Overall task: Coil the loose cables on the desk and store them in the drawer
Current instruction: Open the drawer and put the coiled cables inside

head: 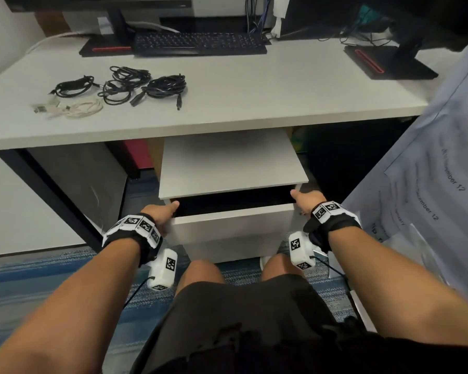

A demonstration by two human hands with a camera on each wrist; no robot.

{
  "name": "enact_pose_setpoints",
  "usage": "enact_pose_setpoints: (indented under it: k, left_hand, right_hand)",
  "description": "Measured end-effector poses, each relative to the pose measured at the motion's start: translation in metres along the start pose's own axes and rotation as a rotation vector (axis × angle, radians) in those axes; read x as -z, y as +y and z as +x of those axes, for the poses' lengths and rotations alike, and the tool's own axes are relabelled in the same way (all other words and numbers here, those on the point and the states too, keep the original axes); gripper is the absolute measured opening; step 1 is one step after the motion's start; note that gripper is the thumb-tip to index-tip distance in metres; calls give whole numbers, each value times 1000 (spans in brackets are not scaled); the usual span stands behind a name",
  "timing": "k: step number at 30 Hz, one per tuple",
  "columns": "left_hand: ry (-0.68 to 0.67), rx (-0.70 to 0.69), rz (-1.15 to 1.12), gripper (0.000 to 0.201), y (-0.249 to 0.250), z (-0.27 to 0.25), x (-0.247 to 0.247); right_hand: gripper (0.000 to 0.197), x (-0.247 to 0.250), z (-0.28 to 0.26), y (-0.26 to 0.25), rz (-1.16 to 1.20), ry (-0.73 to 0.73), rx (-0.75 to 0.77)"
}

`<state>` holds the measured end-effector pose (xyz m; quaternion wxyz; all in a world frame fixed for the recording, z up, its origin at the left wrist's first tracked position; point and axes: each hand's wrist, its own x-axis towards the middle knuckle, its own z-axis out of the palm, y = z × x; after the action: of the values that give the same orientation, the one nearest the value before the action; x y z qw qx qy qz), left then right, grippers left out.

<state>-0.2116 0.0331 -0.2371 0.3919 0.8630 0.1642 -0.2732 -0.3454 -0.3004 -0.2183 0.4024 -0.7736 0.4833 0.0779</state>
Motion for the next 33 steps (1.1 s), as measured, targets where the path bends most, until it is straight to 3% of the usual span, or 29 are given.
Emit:
enact_pose_setpoints:
  k: [6,8,10,14,19,22,27,30,33]
  left_hand:
    - [-85,-44,112,63,8,-16,17]
    - [-49,-108,173,66,18,-32,29]
    - [-13,-159,216,68,30,-48,44]
    - [142,-279,303,53,57,-82,79]
    - [357,-474,247,26,79,-97,109]
    - [490,-561,211,17,88,-96,122]
    - [551,-628,410,36,101,-78,136]
    - [474,-692,617,42,109,-59,143]
    - [396,-655,836,50,115,-42,144]
  right_hand:
    - [54,25,-47,-34,-277,-85,86]
    - [47,34,-69,-53,-317,-107,199]
    - [49,39,-81,-69,-346,-120,216]
    - [49,39,-95,-113,-272,-122,366]
    - [30,39,-127,-170,-306,-102,484]
    - [29,35,-139,-199,-260,-72,549]
    - [32,17,-149,-235,-286,-103,626]
    - [36,6,-148,-256,-340,-122,669]
    - [31,-4,-149,-280,-419,-87,701]
